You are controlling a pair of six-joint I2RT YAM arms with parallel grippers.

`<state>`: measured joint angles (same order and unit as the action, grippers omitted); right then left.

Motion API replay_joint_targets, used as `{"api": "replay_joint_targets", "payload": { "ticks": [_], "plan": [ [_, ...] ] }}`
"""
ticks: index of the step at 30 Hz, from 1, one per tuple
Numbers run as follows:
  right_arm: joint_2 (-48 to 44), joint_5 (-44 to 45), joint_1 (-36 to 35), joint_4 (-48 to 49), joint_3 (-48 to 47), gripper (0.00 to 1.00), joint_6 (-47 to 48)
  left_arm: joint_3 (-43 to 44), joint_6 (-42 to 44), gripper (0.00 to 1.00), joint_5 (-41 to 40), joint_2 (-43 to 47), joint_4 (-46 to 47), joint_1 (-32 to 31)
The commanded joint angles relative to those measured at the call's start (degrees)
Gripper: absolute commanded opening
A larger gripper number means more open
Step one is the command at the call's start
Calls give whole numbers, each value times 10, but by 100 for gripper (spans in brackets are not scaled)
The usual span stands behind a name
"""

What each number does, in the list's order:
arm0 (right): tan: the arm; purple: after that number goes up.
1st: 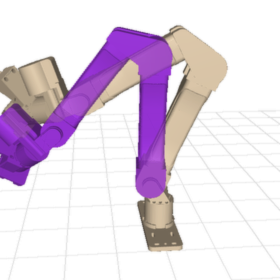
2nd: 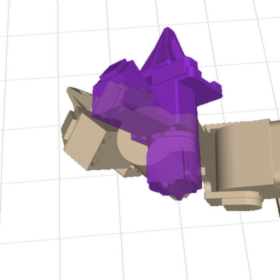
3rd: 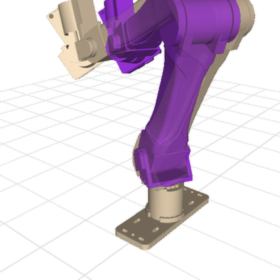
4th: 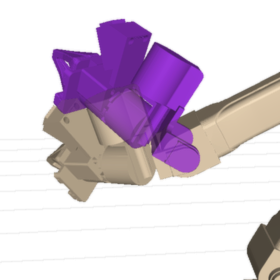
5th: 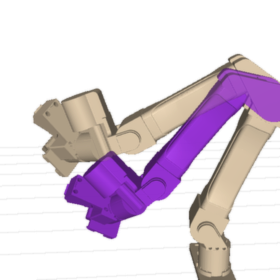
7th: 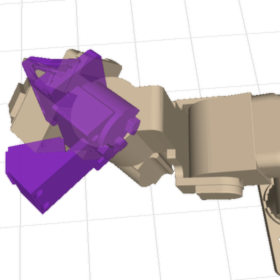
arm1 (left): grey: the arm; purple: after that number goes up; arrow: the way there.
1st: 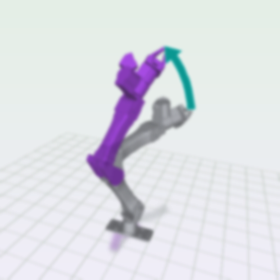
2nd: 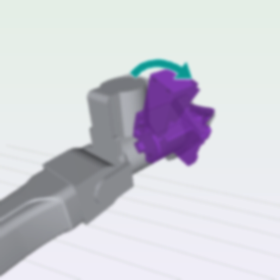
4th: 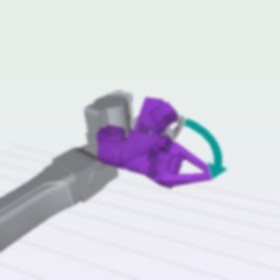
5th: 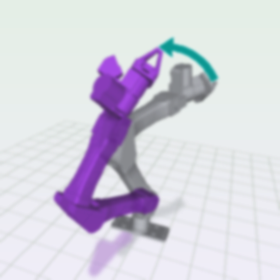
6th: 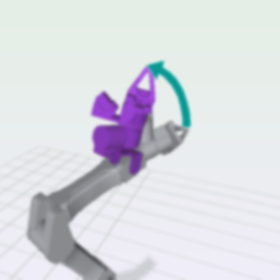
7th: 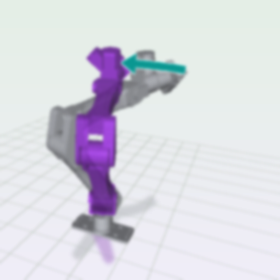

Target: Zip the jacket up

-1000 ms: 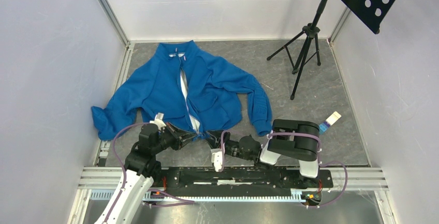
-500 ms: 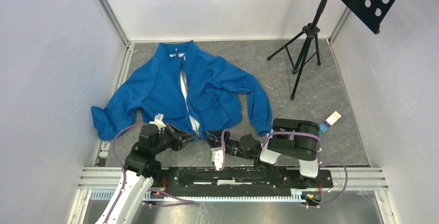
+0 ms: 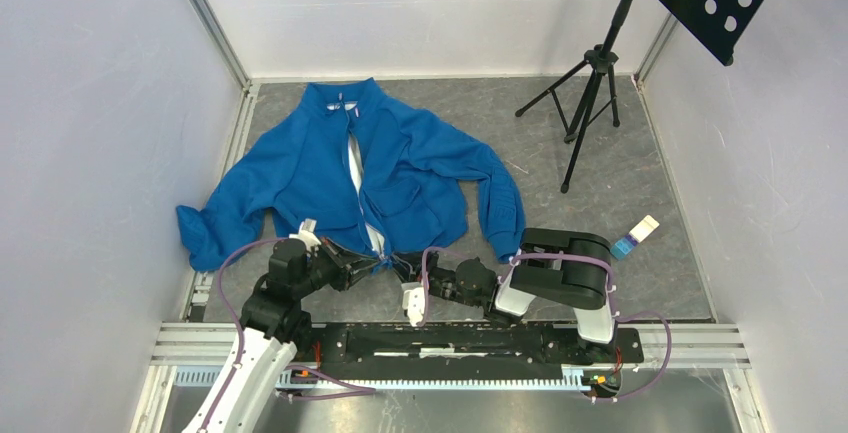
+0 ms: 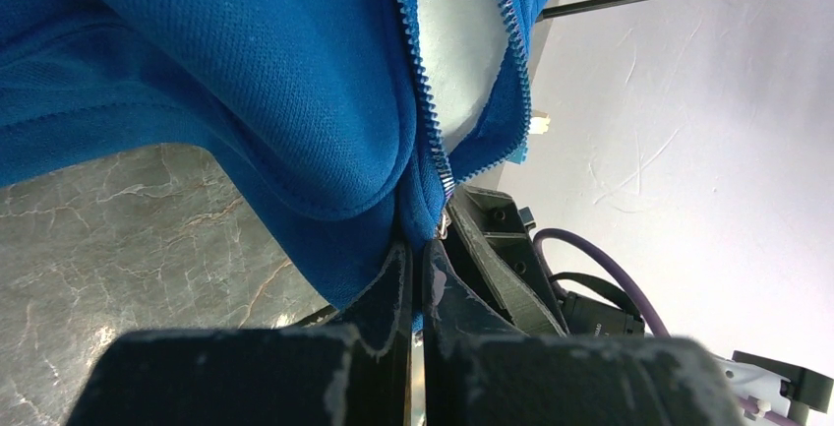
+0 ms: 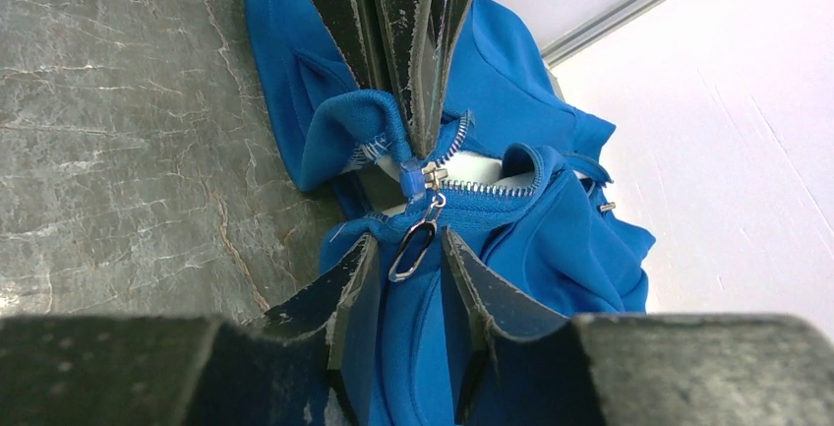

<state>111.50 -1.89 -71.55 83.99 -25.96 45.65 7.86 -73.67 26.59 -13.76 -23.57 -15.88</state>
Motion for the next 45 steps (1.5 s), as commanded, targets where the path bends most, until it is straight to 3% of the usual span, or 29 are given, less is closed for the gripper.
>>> {"api": "replay_joint_targets", "payload": {
  "ticks": [1,11,20,45],
  "plan": [
    [2,12,1,98,-12,32,-9,5,-3,2,21,-4,15,-1],
    [-7,29,1,82,-6,22,-2,6,1,2,21,2,5,-1],
    [-18,41,1,90,14,33,3,8,4,2,21,-1,7,-1],
    [-13,22,1,71,-20,24,-12,8,3,2,22,0,3,-1]
  ]
}}
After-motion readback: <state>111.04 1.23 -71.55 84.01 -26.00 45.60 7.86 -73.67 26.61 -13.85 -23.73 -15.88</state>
